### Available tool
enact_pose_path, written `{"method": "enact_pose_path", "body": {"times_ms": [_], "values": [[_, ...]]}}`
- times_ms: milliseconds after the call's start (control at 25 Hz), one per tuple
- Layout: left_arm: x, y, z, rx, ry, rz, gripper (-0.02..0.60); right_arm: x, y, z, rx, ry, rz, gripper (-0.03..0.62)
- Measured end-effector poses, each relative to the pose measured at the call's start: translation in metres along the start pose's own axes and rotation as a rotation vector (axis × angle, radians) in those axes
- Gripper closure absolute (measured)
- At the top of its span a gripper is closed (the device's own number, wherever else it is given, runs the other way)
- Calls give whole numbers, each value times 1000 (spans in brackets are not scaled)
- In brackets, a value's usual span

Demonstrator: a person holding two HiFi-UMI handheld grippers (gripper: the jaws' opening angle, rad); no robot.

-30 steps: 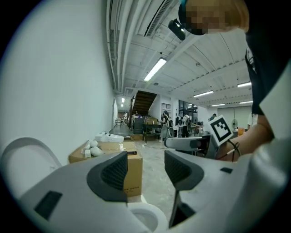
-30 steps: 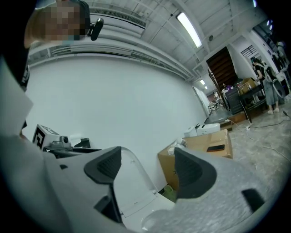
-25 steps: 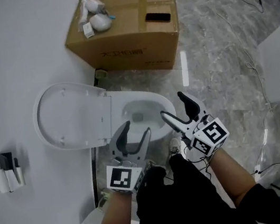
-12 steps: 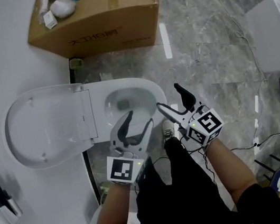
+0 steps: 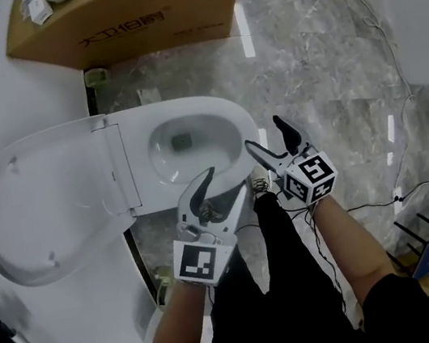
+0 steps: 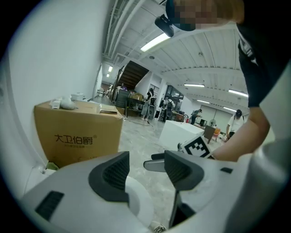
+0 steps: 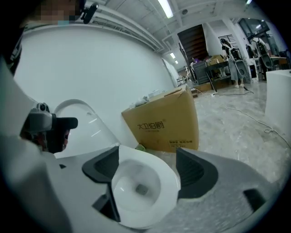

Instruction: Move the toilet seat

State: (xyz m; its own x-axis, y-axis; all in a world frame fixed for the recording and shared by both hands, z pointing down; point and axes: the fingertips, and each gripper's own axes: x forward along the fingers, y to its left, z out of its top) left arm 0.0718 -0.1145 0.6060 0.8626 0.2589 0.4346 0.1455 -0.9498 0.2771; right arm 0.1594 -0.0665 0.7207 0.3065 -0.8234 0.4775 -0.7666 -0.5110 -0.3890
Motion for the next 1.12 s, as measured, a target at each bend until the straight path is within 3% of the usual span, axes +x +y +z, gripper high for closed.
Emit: {"method": "enact_pose_path", "body": {"times_ms": [600,1000,1120], "values": [[29,37,-98,-61,59,-49,350,80,-57,-153,33,191,-128,193],[43,51,-127,-89,82,-58,351,99,-59,-177,-17,219,-161,208],[46,52,-129,-86,78,-67,351,99,-62,-181,-70,232,-211,248]]}}
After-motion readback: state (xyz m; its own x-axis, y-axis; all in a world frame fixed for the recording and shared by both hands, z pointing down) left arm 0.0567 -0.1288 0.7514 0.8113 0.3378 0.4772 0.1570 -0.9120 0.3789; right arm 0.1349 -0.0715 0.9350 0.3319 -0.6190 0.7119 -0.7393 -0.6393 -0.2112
